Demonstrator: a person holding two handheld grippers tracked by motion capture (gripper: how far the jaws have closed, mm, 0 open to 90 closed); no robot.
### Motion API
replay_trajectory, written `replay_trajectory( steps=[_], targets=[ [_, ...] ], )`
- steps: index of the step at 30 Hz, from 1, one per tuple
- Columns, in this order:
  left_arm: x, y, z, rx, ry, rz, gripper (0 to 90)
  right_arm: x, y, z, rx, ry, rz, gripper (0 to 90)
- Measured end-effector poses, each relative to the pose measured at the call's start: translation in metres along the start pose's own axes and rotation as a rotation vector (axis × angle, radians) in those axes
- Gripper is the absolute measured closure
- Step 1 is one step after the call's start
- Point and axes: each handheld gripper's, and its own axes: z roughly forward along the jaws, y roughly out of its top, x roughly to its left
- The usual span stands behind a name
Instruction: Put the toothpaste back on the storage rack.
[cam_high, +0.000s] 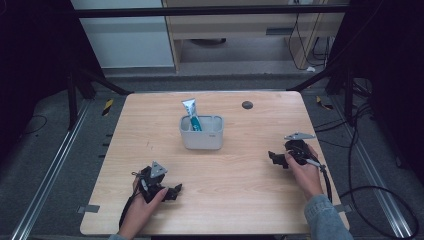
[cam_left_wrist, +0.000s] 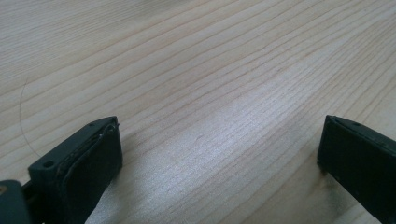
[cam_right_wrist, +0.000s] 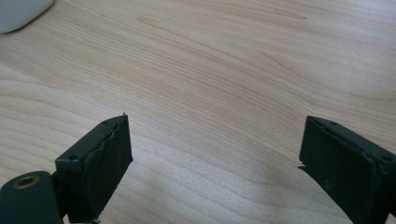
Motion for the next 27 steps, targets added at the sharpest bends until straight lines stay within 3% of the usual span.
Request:
replay_trajectory(
  steps=[9,15,20,27],
  targets=[
    [0.000,0.000,0.000,0.000,0.000,0.000,0.0,-0.013,-0.003,0.007,-0.008,-0.031,0.055,8.8],
    [0.000,0.000,0.000,0.000,0.000,0.000,0.0,-0.014,-0.007,0.012,0.014,-0.033,0.062,7.2],
    [0.000,0.000,0.000,0.000,0.000,0.000,0.0,-0.015,-0.012,0.016,0.001,-0.042,0.079,7.0],
    [0.000,0.000,0.000,0.000,0.000,0.000,0.0,-0.013,-0.012,0.018,0.021,-0.078,0.039,4.2]
  ],
)
